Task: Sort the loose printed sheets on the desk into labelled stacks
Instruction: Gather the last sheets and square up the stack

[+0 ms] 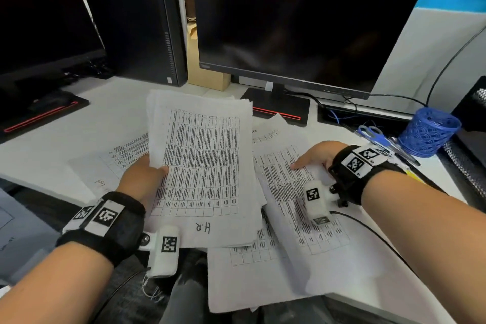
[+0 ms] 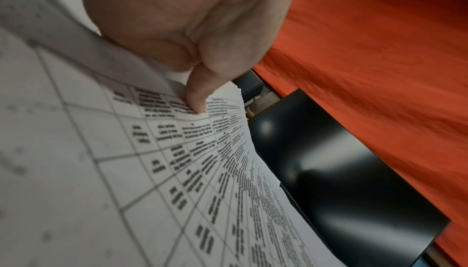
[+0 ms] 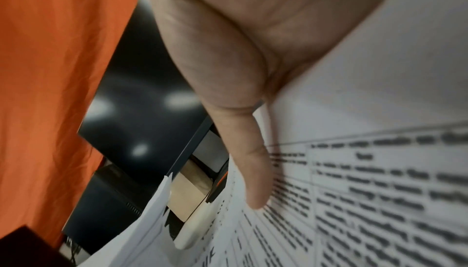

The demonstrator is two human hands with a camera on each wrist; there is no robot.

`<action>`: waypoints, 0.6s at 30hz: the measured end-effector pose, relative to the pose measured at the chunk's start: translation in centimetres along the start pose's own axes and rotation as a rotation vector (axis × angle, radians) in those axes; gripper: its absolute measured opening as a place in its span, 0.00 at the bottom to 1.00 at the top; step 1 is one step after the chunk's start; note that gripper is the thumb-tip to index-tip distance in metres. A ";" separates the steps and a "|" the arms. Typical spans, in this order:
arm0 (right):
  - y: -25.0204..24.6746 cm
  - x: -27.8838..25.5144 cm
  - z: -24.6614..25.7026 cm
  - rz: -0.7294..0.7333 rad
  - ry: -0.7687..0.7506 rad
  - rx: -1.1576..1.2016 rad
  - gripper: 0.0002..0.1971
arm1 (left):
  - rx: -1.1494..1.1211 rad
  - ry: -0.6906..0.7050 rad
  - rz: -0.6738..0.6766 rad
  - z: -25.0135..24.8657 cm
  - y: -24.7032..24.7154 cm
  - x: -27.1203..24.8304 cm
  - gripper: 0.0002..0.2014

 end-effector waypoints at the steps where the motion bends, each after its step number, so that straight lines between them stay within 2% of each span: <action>1: 0.3 0.1 0.3 0.009 -0.008 0.005 0.20 | -0.009 -0.002 -0.008 0.2 0.0 0.1 0.10; 5: 0.9 0.0 0.9 -0.014 -0.035 0.006 0.22 | -0.020 -0.002 -0.012 0.4 0.0 0.2 0.11; 9: -0.7 0.8 -0.9 -0.213 -0.087 0.040 0.25 | -0.060 0.023 -0.010 0.6 -0.3 0.1 0.10; 12: -3.1 1.7 -4.6 -0.337 -0.115 0.224 0.25 | -0.079 0.044 -0.028 0.8 -0.4 0.1 0.10; 14: -4.5 2.1 -7.7 -0.404 -0.137 0.366 0.29 | -0.139 0.039 -0.038 0.7 -0.4 0.1 0.10; 16: -5.6 1.7 -10.4 -0.430 -0.205 0.487 0.36 | -0.152 0.048 -0.032 0.7 -0.5 0.1 0.12; 18: -6.5 0.2 -12.0 -0.391 -0.258 0.631 0.42 | -0.189 0.053 -0.038 0.5 -0.7 0.0 0.12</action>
Point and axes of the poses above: each hand's wrist, its own x-axis towards the middle knuckle, its own y-axis out of the palm, z = x × y, the point moved 1 cm from there along x, towards the middle knuckle, and after that the axes turned 12 degrees about -x, right-handed, at the moved point
